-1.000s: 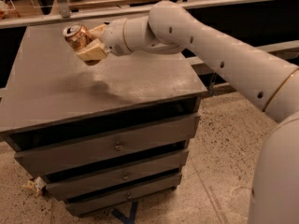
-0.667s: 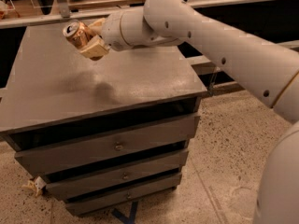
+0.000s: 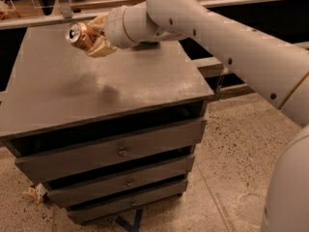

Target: Knock orange can over

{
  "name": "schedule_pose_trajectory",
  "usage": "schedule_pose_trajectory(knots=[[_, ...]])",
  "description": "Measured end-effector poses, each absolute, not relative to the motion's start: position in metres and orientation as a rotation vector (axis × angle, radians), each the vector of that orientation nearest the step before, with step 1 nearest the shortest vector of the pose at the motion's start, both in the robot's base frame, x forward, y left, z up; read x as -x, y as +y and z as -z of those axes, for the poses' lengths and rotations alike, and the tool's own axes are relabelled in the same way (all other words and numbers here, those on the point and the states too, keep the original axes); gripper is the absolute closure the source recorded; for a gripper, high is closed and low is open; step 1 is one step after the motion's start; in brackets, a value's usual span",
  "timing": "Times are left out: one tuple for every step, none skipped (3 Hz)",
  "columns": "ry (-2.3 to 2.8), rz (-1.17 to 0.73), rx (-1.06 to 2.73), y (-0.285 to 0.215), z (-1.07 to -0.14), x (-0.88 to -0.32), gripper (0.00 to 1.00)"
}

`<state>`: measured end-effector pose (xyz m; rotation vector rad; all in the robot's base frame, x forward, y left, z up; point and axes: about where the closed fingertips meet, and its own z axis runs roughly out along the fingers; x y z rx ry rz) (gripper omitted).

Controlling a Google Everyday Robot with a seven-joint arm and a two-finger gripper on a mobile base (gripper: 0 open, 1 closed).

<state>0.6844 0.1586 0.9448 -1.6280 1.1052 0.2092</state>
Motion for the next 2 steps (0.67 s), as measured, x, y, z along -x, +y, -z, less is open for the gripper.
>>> schedule_pose_trajectory(knots=[[0.94,-0.192,1.786,0.162,-0.938,-0.683,1.0],[0.842,-0.2,1.938,0.161,-0.928,-0.675,1.0]])
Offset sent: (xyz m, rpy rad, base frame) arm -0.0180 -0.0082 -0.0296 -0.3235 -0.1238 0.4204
